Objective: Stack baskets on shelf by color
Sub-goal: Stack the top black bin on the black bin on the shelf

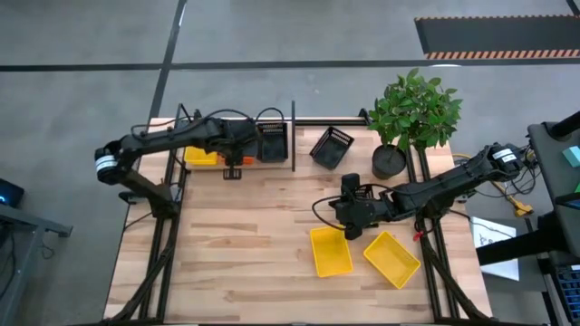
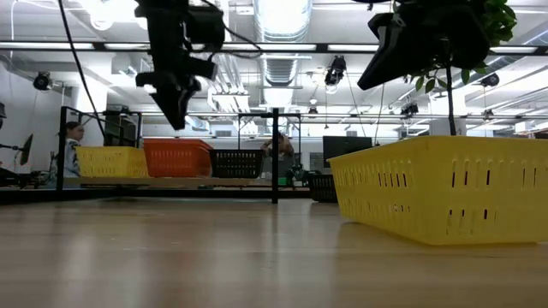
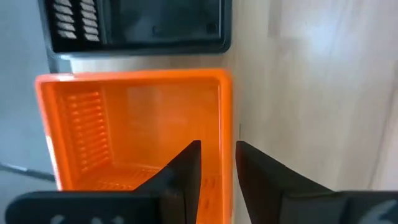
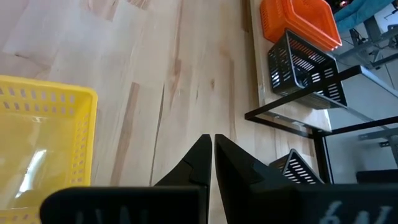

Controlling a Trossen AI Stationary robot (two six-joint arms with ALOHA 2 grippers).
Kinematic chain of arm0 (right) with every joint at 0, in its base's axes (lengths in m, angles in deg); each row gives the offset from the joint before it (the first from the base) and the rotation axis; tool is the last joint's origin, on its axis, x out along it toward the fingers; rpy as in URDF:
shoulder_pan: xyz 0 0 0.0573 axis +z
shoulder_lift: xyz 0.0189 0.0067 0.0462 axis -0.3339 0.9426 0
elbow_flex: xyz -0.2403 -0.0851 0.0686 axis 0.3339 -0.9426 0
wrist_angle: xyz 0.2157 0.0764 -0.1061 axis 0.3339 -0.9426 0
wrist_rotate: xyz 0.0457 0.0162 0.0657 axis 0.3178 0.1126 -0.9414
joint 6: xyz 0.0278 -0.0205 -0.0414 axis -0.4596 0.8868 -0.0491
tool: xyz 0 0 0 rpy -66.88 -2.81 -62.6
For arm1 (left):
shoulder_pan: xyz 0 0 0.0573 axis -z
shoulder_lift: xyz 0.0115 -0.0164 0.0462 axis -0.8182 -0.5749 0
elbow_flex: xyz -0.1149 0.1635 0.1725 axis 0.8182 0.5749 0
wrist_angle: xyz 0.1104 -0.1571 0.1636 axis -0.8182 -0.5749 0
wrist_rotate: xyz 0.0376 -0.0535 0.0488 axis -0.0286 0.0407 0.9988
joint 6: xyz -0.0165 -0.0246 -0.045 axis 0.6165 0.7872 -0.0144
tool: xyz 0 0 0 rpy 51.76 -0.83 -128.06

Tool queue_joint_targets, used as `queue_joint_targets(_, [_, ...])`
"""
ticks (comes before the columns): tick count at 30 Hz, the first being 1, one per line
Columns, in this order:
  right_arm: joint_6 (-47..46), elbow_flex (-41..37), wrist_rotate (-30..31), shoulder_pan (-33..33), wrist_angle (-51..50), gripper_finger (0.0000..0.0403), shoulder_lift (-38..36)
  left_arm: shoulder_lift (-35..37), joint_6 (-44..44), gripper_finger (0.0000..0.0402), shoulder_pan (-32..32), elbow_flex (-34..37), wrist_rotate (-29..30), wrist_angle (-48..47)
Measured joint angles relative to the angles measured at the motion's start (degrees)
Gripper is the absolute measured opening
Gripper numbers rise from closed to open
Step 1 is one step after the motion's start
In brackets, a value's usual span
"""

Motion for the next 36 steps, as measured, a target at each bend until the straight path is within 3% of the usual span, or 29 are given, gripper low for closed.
queue_joint_targets(5, [-2.32, -1.59, 0.00, 0.01, 1.76, 0.0012, 0.00, 4.61, 6.03, 0.0084, 3.85, 0.29, -3.38, 3.99])
queue_joint_targets(9, [-3.92, -2.72, -0.01, 0.01, 4.60, 0.0012, 0.04, 9.44, 8.53, 0.0084, 10.05, 3.50, -5.69, 18.11])
queue_joint_targets(16, [-6.89, -2.72, -0.08, 0.02, 5.67, 0.0012, 0.04, 16.45, -4.75, 0.0084, 20.00, 17.51, -6.06, 52.17])
queue_joint_targets(20, [-9.74, -2.72, -0.13, 0.00, 9.06, 0.0012, 0.04, 20.01, -9.49, 0.0084, 22.39, 24.44, -6.04, 63.93])
queue_joint_targets(24, [-13.23, -2.72, -0.02, 0.00, 12.28, 0.0013, 0.04, 23.84, -9.29, 0.0084, 22.47, 28.97, -5.75, 70.05])
queue_joint_targets(28, [-18.83, -2.71, -0.02, -0.01, 14.18, 0.0026, 0.04, 27.53, -8.83, 0.0084, 22.49, 30.81, -5.67, 69.88])
queue_joint_targets(36, [-33.65, 1.33, -1.41, -2.67, 6.46, 0.0088, 0.04, 32.54, -6.10, 0.0084, 22.58, 33.55, -5.69, 69.90])
